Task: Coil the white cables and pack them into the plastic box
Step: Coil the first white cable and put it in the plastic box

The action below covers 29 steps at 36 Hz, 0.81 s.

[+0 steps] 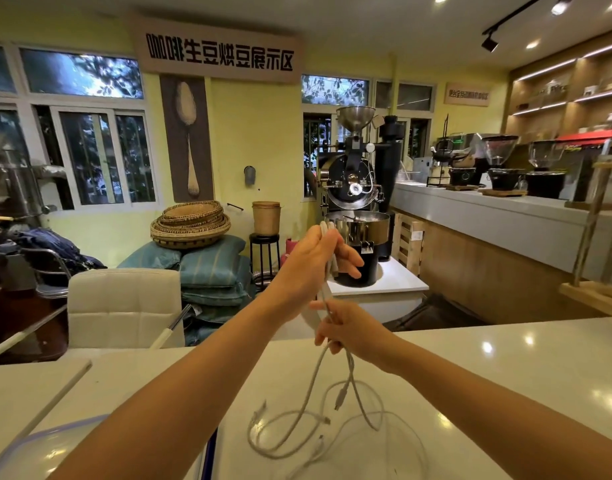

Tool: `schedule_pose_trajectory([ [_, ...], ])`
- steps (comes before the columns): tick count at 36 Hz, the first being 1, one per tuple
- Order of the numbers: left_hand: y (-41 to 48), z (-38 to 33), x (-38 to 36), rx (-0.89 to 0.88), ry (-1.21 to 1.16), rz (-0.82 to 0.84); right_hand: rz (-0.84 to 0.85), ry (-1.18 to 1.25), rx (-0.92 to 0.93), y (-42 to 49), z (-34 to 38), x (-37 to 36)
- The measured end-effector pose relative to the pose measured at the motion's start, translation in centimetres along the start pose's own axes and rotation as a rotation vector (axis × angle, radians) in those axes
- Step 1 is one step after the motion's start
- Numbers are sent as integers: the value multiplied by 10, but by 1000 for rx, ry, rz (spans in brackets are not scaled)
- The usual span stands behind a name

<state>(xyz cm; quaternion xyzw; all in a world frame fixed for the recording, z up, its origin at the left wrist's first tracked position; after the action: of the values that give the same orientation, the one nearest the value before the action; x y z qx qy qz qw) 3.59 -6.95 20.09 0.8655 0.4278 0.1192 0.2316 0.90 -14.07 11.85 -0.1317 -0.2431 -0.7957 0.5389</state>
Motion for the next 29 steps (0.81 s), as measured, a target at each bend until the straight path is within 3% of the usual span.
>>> schedule_pose_trajectory([
  [5,3,13,3,-125,299,-59,146,-68,-59,-12,2,-1],
  [10,-6,36,2,-276,719,43,216,-175,-76,-16,0,0],
  [16,-11,44,5,-401,1043,120,260,-111,-97,-17,8,3],
  [24,-19,52,14,-451,1420,320,79,-61,-57,-12,9,23],
  [29,-24,52,10,-418,1427,420,42,-91,-30,-7,3,22],
])
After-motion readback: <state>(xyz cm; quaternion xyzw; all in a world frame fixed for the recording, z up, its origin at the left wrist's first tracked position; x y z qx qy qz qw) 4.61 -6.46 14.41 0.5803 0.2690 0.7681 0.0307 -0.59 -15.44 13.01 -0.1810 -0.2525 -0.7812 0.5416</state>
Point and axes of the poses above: each hand's wrist, its own y-axis towards the middle knuckle, its own x-axis out of the back of the hand, z = x × y, the point moved 4 cm from there along y, towards the middle knuckle, and after that the axes turned 14 degrees about -z, right-handed, at the moved point
